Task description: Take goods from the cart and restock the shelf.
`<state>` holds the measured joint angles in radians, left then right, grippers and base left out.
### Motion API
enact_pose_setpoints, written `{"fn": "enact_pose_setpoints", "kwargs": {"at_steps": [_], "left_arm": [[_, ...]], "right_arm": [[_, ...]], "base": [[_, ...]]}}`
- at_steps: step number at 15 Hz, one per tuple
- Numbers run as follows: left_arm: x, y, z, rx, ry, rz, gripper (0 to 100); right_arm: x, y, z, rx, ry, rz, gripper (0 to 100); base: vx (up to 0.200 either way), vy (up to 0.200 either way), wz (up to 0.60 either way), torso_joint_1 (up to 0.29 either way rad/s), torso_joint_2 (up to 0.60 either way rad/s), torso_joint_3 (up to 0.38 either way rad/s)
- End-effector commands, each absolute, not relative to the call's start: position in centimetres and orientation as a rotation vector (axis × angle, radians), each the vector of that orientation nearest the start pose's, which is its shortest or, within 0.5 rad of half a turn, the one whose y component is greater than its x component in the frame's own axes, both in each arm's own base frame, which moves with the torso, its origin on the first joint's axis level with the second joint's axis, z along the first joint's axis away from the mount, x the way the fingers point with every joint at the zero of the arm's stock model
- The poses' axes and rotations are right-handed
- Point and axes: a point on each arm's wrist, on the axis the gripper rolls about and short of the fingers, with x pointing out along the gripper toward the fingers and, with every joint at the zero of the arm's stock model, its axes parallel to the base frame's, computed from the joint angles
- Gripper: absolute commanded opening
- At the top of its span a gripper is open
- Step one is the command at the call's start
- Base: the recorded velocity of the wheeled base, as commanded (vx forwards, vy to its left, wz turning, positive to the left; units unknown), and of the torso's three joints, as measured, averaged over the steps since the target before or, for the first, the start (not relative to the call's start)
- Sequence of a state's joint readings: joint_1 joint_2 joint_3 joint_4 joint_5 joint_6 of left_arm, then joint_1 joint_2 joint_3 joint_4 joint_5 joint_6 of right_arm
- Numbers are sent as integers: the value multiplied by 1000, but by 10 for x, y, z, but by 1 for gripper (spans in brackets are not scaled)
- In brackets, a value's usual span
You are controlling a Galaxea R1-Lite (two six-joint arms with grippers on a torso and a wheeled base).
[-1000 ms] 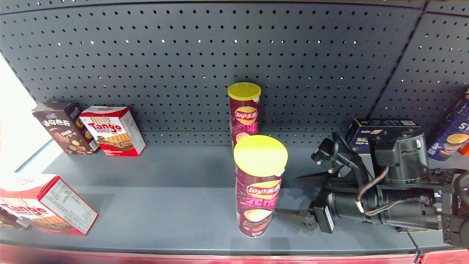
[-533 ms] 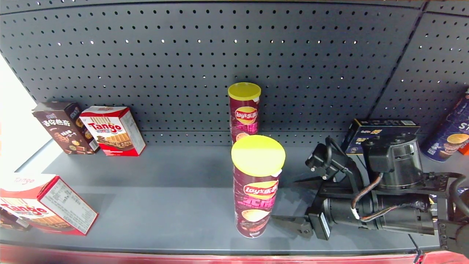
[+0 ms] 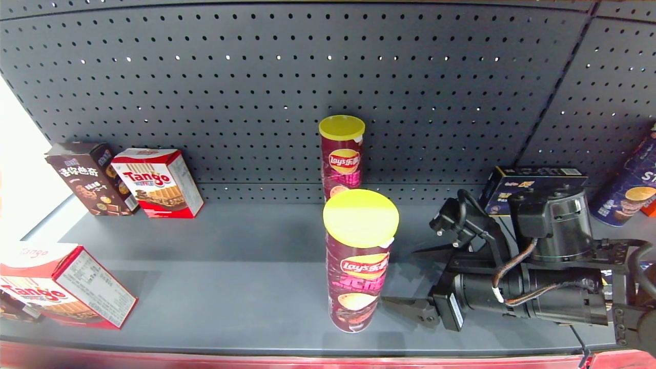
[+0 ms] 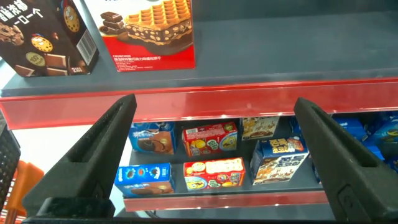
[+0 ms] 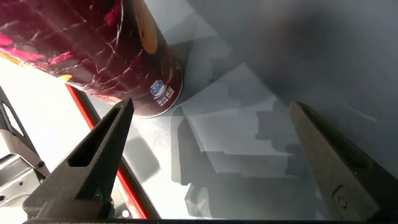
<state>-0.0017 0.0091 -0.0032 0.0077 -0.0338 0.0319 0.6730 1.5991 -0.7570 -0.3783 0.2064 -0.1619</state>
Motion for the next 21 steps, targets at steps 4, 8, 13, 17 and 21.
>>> {"fn": "enact_pose_setpoints", "kwargs": {"at_steps": [4, 8, 13, 17, 21], "left_arm": [[-22, -1, 76, 32, 15, -36, 100], [-22, -1, 76, 32, 15, -36, 100], [-22, -1, 76, 32, 15, -36, 100], [-22, -1, 76, 32, 15, -36, 100], [-22, -1, 76, 32, 15, -36, 100]], "right_arm": [[214, 179, 170, -265, 409, 909, 100], [214, 182, 169, -267, 403, 919, 100], [213, 180, 171, -263, 398, 912, 100], [215, 182, 170, -264, 400, 914, 100], [216, 184, 167, -268, 408, 919, 100]], "base": [[0, 0, 0, 0, 0, 0], [0, 0, 0, 0, 0, 0], [0, 0, 0, 0, 0, 0], [0, 0, 0, 0, 0, 0], [0, 0, 0, 0, 0, 0]]}}
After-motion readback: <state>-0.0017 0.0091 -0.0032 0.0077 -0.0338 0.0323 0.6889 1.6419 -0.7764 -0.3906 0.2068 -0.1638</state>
